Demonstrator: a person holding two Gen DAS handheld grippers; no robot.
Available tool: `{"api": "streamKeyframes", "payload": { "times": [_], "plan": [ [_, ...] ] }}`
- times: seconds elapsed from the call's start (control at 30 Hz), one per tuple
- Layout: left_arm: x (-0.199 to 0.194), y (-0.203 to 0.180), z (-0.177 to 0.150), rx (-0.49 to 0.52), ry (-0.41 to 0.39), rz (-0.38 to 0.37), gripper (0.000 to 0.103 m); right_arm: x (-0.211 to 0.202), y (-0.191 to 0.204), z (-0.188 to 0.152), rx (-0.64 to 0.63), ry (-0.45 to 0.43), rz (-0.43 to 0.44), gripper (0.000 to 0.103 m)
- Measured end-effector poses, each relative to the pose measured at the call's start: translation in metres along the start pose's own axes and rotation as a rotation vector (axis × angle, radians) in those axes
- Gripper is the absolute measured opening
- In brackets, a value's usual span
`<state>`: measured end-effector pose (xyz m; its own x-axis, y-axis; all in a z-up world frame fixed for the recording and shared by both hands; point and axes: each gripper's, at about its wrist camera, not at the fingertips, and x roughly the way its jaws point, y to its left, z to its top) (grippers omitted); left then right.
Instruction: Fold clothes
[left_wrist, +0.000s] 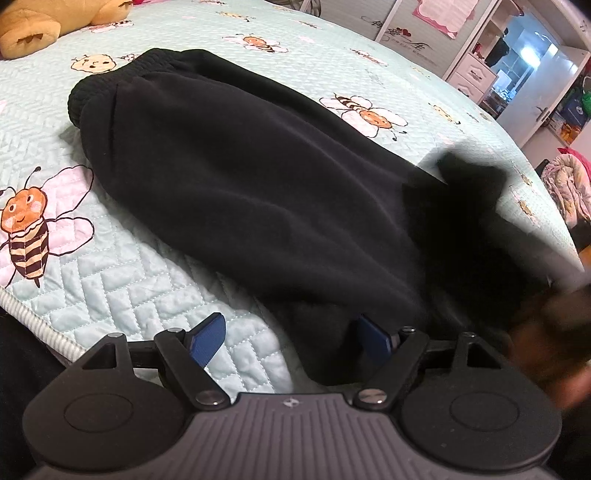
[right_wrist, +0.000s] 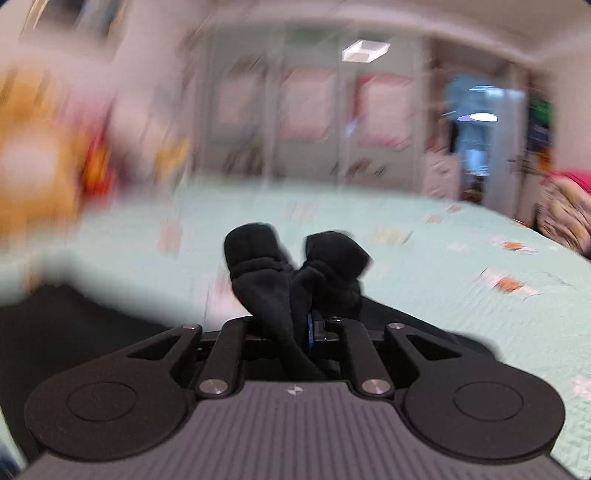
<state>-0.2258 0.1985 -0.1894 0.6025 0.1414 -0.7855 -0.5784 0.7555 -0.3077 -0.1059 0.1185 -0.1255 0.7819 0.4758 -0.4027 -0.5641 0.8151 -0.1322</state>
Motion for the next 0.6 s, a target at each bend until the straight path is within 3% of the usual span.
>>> {"api": "streamKeyframes", "payload": {
  "times": [0.07,0.17,0.23,0.3,0.4,0.6],
  "plan": [
    [-0.002,0.003,0.000,-0.005,-0.003,0.004,0.082,0.021,0.030,-0.032,-0.144,0.138,-0.026,0.014],
    [0.000,0.007,0.000,-0.023,0.001,0.005,0.082,0.015,0.062,-0.040,-0.329,0.111,-0.106,0.024],
    [0.001,0.007,-0.001,-0.032,0.005,0.001,0.083,0.016,0.063,-0.034,-0.351,0.139,-0.101,0.026],
    [-0.001,0.005,0.000,-0.028,0.002,-0.008,0.083,0.012,0.052,-0.030,-0.302,0.151,-0.071,0.028],
    [0.000,0.007,0.002,-0.027,-0.001,-0.015,0.083,-0.014,0.030,-0.020,-0.200,0.130,0.001,0.044],
    [0.003,0.006,0.001,-0.030,0.003,-0.013,0.084,-0.064,-0.004,0.005,-0.025,-0.044,0.062,0.063]
  ]
}}
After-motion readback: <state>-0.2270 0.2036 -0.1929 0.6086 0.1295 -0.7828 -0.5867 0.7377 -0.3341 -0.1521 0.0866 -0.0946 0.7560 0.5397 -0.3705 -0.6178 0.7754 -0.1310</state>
